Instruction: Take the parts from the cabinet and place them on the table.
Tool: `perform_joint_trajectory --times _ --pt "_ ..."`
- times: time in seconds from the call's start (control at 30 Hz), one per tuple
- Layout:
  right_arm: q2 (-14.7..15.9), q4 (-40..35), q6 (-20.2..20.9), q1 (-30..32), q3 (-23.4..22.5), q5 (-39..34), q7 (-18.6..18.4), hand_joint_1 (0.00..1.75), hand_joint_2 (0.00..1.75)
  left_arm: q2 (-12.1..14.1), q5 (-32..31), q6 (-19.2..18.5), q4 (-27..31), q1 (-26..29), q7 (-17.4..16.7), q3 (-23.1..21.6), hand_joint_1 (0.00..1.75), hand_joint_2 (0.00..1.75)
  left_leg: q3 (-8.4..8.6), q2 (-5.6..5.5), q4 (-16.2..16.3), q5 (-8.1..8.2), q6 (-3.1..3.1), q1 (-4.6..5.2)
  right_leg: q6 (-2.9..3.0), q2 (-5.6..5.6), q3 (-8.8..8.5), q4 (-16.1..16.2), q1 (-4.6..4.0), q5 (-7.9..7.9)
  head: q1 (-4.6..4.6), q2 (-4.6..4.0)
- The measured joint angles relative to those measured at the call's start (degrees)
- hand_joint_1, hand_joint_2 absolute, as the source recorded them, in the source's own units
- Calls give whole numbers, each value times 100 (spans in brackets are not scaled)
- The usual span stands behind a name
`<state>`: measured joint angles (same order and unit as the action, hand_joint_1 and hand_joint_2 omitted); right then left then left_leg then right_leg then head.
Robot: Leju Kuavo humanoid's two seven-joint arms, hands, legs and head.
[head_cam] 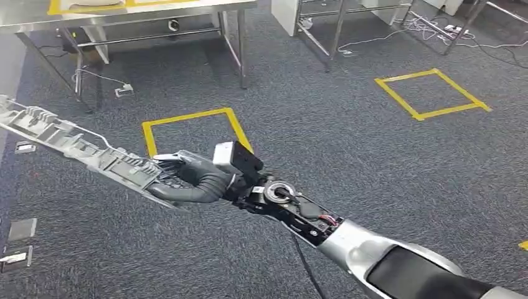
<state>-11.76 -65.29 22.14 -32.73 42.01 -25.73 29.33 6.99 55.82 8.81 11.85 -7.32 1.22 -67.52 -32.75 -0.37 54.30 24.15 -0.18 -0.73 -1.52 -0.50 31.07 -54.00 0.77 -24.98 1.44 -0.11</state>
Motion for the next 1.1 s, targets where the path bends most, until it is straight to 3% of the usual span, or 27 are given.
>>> perform_joint_trajectory --times 0.13,0.2,0.23,0.3,0.37,0.4,0.43,0.47,0.53,0.57,0.6,0.63,0.7,0.73,0.77,0.8,0.87,0.9,0.93,0.97,1.0,1.03,1.07,1.1 --pt "0 6 0 -6 39 0 9 175 175 28 -2 -22 0 -2 4 0 0 175 -5 0 8 19 42 29 -52 -10 -9 18 30 0 -9 0" --pt "-2 6 0 -18 50 0 15 175 175 37 -2 -24 0 -8 4 0 0 175 58 -15 -59 53 131 -1 -117 -9 -53 -103 25 35 -7 0" --pt "-2 9 -2 -22 57 0 15 175 175 35 -2 -24 0 -9 4 0 0 175 124 -9 -99 52 149 -20 -126 -1 24 -207 40 -34 4 0" --pt "-2 9 0 -52 66 0 22 175 175 35 -2 -24 0 -17 4 0 0 175 178 -10 -98 75 187 -18 -114 26 328 -845 31 -372 42 0" --pt "0 17 0 -45 68 0 33 175 175 37 -2 -24 0 -19 4 -2 0 175 203 -15 -95 107 194 -6 -132 36 849 -1768 33 -753 72 0" --pt "0 20 9 -34 74 0 39 175 175 37 -2 -24 0 -16 4 -2 0 175 228 -29 -93 130 183 -5 -137 35 1022 -2020 36 -795 77 0" --pt "0 22 9 -27 83 0 41 175 175 37 0 -24 0 -10 4 -2 0 175 270 -43 -93 162 167 -10 -139 35 1042 -1953 37 -679 77 0" --pt "0 26 9 -27 94 0 41 175 175 35 0 -24 0 -8 4 -2 0 175 328 -62 -88 202 140 -20 -144 34 928 -1631 38 -421 85 0" --pt "0 39 7 -29 107 0 41 175 175 22 0 -24 0 -7 4 -2 0 175 483 -98 -84 306 75 -44 -131 35 452 -505 42 298 112 0" --pt "0 44 7 -28 107 0 42 175 175 24 0 -24 0 7 4 -2 0 175 508 -102 -99 350 40 -53 -112 60 346 -289 30 301 125 0" --pt "0 55 9 -52 109 0 42 175 175 24 0 -22 0 -43 4 -2 0 175 503 -102 -85 354 8 -49 -85 62 422 -140 -18 106 79 0" --pt "0 55 9 -60 113 0 46 175 175 24 0 -22 0 -42 4 -2 0 175 438 -103 -96 355 -36 -49 25 60 333 -179 -25 125 103 0" --pt "-2 55 9 -53 116 0 52 175 175 28 0 -22 0 -43 4 -2 0 175 487 -99 -75 369 -89 -40 118 61 325 -151 -25 138 81 0" --pt "-24 50 9 -53 122 0 52 175 175 31 0 -22 0 -45 4 -2 0 175 449 -90 63 377 -100 -47 141 77 215 -120 18 128 66 0" --pt "-22 61 0 -65 120 0 50 175 175 20 0 -22 0 -45 4 -2 0 175 302 -52 358 322 -126 -54 163 68 151 -99 17 80 29 0" --pt "-22 66 0 -74 120 0 50 175 175 20 0 -22 0 -58 4 -2 0 175 28 -26 768 338 -137 -54 189 60 102 -88 15 42 -24 0" --pt "-22 85 -7 -60 122 0 50 175 175 24 0 -22 0 -57 4 -2 0 175 -605 -13 1567 625 -178 -55 212 60 -3 -79 10 -58 -54 0" --pt "-22 101 -13 -47 122 0 50 175 175 24 -2 -22 0 -36 4 -2 0 175 -846 -12 1768 831 -174 -55 223 70 -84 -78 8 -127 -70 0" --pt "-22 100 -13 -38 122 0 50 175 175 24 0 -22 0 -16 4 -2 0 175 -955 -11 1736 907 -159 -55 222 86 -175 -77 8 -201 -79 0" --pt "-22 100 -13 -38 122 0 50 175 175 24 0 -24 0 0 4 -2 0 175 -958 -11 1517 832 -151 -55 219 100 -276 -77 8 -274 -90 0" --pt "-22 100 -13 -39 122 0 50 175 175 26 0 -24 0 1 4 -2 0 175 -886 -10 1119 588 -125 -52 212 102 -393 -74 8 -355 -96 0" --pt "-22 100 -13 -40 122 0 50 175 175 31 0 -22 0 1 4 -2 0 175 -792 -2 715 274 -92 -41 197 99 -490 -71 7 -425 -101 0" --pt "-20 105 -13 -34 122 0 50 175 175 37 0 -24 0 16 4 -2 0 175 -678 48 181 -371 -25 -14 169 82 -461 -45 11 -523 -116 0" --pt "-20 111 -11 -28 127 0 48 175 175 37 0 -24 0 22 4 -2 0 175 -683 64 35 -586 -31 32 137 106 -623 -82 -27 -614 -153 0"
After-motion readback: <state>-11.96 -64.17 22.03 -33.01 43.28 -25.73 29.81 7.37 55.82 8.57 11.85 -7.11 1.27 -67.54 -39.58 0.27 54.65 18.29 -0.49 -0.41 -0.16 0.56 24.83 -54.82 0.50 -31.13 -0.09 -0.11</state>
